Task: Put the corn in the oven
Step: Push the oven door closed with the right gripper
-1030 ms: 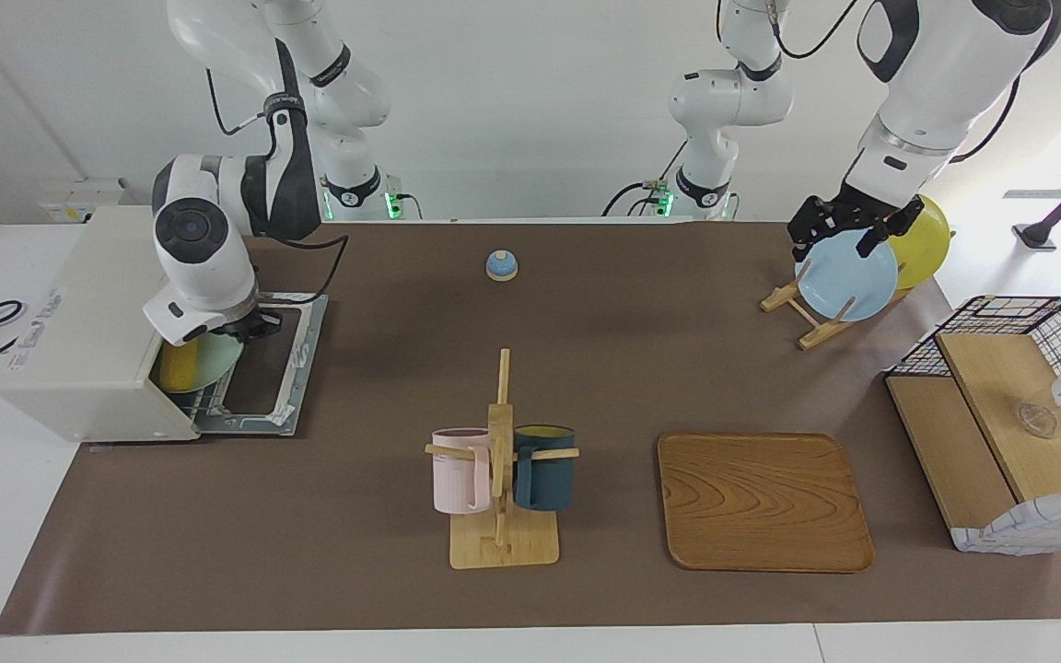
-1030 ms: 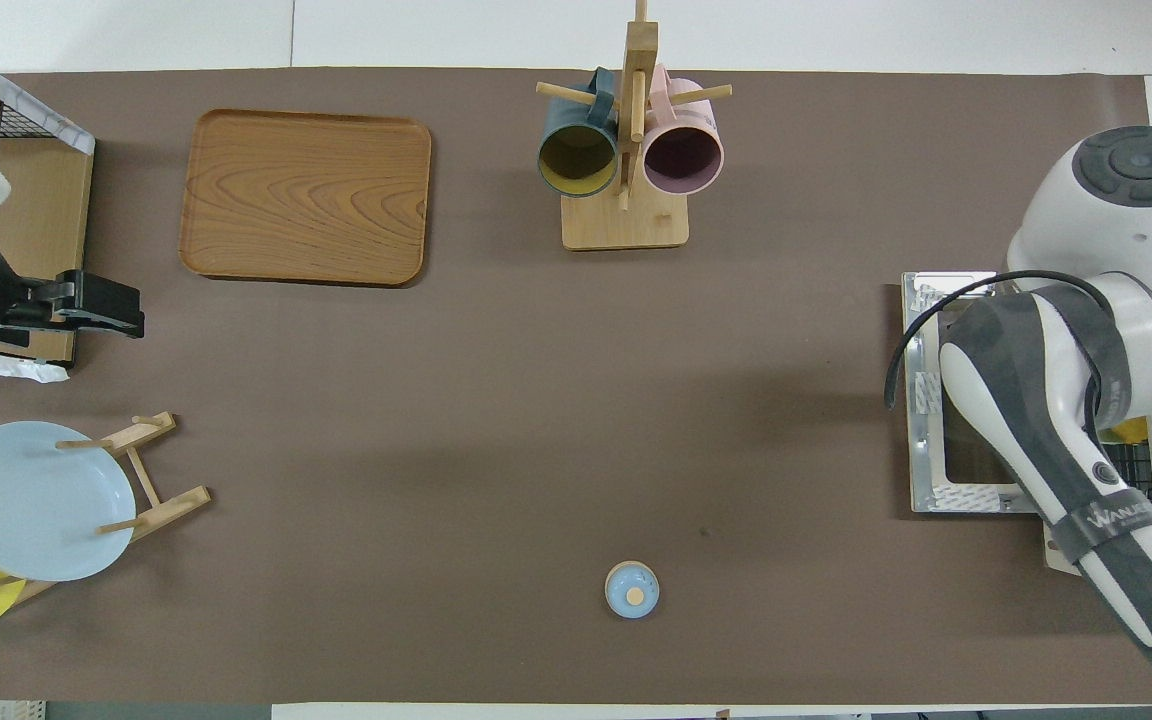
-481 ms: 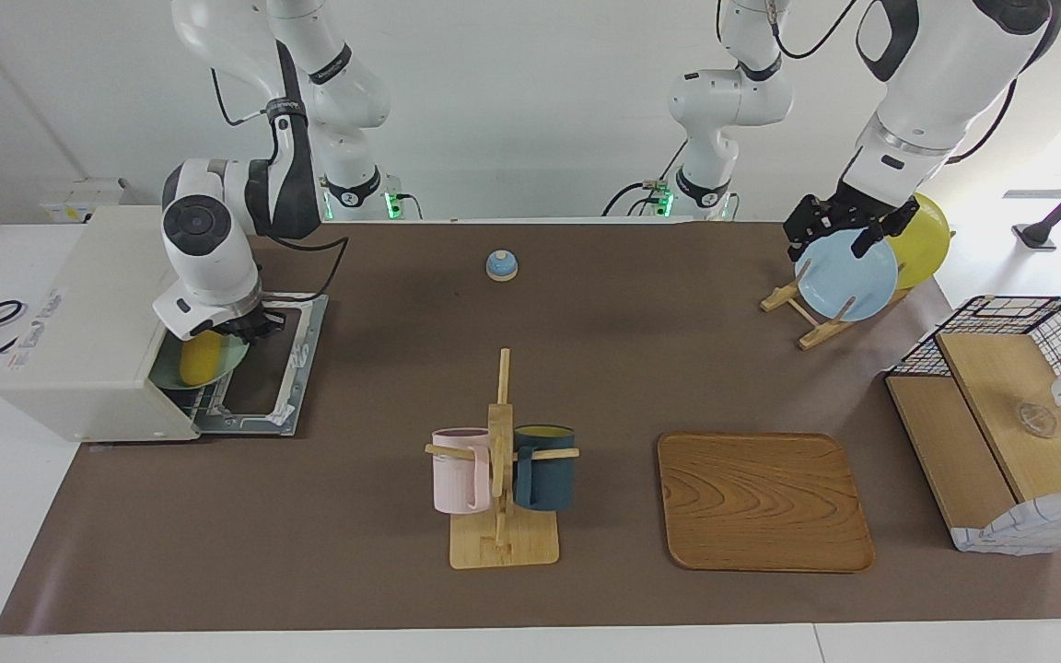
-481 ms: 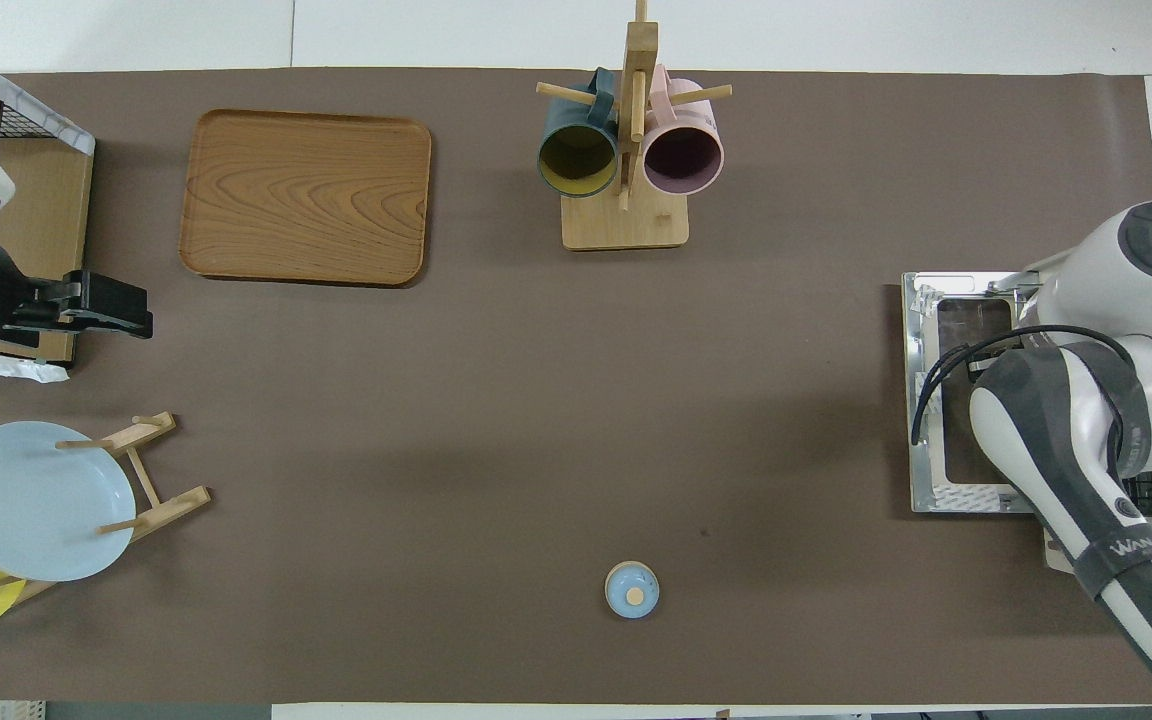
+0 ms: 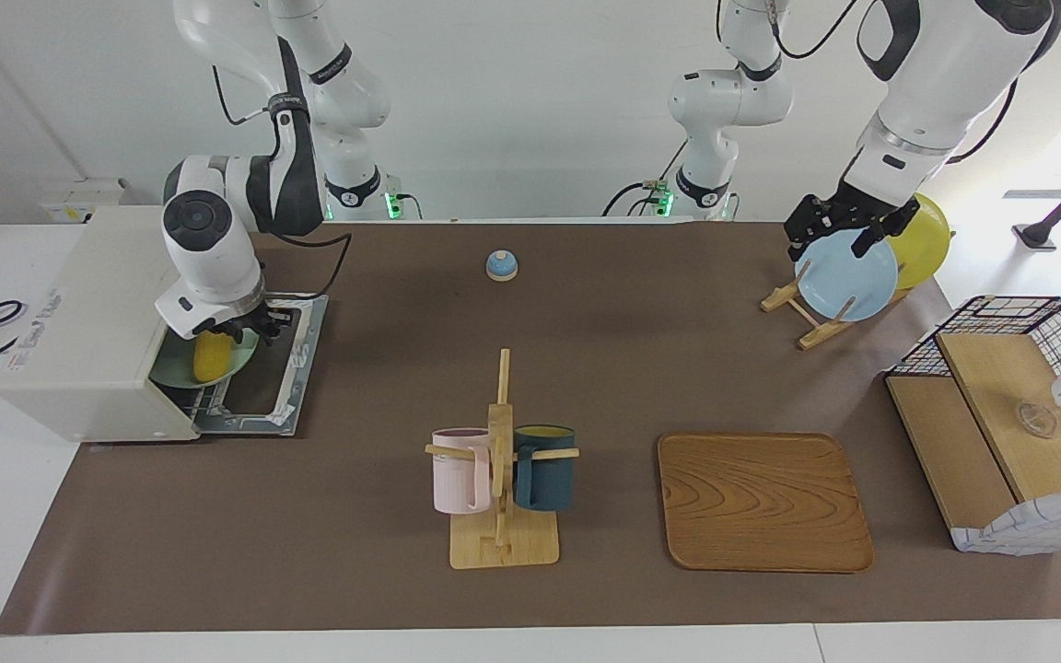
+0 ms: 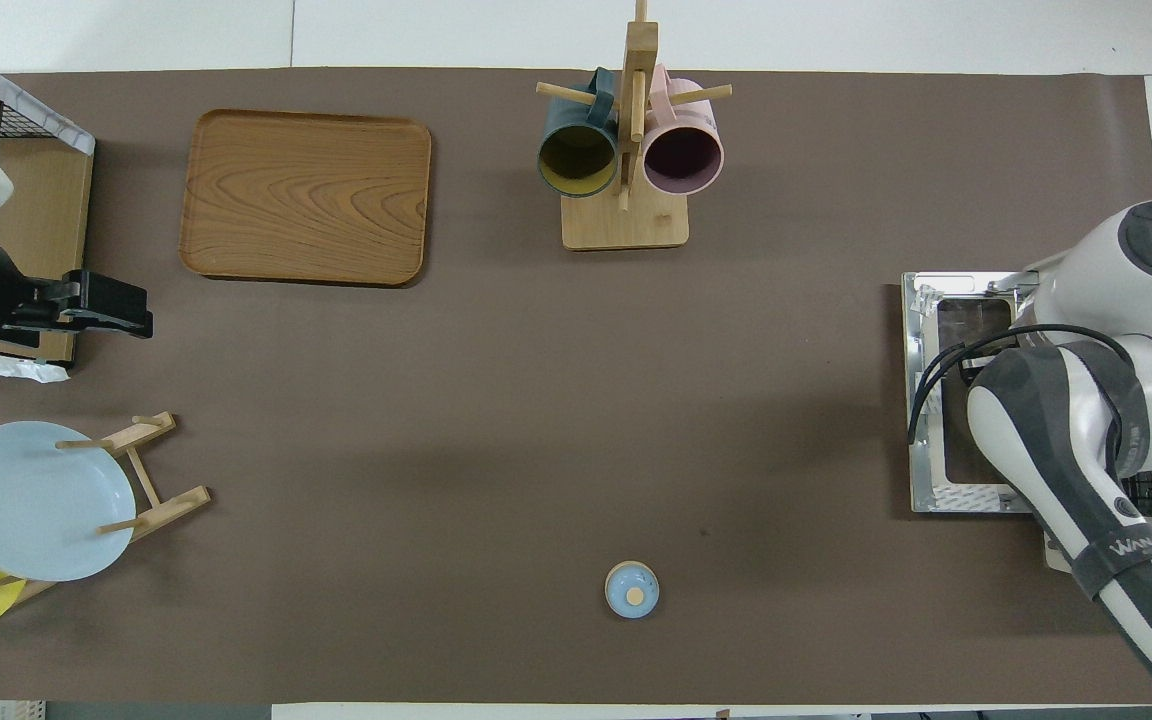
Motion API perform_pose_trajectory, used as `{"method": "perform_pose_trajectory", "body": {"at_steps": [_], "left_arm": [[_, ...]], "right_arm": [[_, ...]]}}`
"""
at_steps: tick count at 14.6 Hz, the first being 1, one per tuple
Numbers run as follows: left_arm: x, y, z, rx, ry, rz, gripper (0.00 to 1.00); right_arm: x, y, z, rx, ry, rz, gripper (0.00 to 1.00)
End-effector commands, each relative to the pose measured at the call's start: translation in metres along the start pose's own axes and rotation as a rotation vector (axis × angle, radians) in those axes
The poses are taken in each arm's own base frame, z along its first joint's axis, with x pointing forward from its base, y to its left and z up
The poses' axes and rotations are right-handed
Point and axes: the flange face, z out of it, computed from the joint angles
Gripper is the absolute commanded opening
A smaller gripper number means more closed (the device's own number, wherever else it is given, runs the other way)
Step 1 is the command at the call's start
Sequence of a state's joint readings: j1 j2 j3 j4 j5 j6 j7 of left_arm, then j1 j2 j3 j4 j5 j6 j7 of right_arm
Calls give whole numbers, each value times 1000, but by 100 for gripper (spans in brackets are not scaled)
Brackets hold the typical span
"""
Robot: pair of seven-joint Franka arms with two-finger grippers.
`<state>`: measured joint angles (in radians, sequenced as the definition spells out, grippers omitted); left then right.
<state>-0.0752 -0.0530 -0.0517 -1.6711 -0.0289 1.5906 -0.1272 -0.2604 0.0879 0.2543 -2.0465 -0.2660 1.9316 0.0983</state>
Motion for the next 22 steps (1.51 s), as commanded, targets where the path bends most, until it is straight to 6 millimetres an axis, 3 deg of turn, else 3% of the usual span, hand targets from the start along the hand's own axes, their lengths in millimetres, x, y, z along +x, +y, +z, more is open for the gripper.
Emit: {"method": "perform_pose_trajectory", "body": {"at_steps": [1, 3, 10, 16, 22], "left_arm": [[-7, -8, -4, -16, 12, -19, 100], [-7, -8, -4, -16, 11, -19, 100], [-7, -8, -4, -16, 11, -19, 100], [-7, -8, -4, -16, 11, -19, 100], [-7, -8, -4, -16, 11, -20, 100]], "right_arm": [[1, -29, -20, 30, 12, 4, 35], [0, -45, -13, 63, 38, 22, 0], [-2, -76, 61, 143, 112, 40, 0], [-3, -71, 74, 148, 93, 57, 0], [-2, -62, 71, 106, 67, 39, 0]]}}
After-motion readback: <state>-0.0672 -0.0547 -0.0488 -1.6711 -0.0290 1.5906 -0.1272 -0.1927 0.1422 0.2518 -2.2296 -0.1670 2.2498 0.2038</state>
